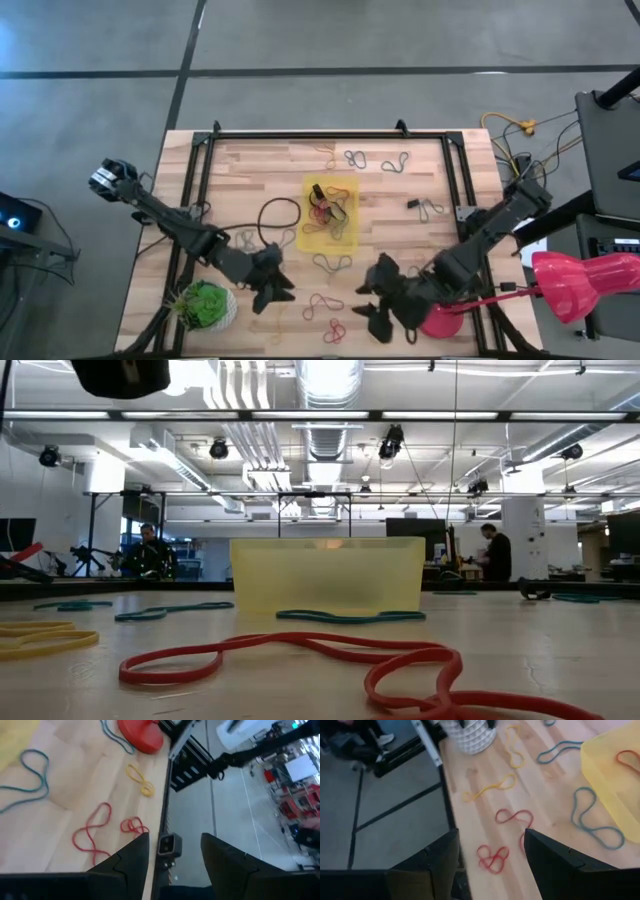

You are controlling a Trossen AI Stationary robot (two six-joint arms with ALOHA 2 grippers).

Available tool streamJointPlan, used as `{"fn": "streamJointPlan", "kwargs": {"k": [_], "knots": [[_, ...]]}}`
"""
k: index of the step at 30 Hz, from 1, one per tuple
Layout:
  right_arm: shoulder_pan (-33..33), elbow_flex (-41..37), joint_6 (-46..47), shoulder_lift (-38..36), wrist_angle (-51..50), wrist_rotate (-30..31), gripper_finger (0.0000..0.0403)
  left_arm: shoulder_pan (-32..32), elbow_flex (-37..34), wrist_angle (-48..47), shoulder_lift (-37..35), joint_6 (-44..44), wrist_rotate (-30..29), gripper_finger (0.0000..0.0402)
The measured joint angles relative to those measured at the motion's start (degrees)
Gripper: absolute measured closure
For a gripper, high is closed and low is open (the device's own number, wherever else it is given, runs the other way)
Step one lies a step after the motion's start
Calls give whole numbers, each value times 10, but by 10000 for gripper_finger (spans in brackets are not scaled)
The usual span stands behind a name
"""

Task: Pick and place rubber bands into bin
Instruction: Put the blue rubber band into the yellow bin

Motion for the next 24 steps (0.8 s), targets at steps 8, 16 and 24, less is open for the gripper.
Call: {"fn": "streamJointPlan", "kwargs": {"k": [8,16,24], "knots": [[0,0,60,0,0,-5,193,-3,0,45,-15,-34,61,237],[0,0,45,0,0,-9,193,-1,1,86,-37,0,98,237],[-1,0,67,0,-4,-9,193,-1,-2,84,-41,0,100,237]]}}
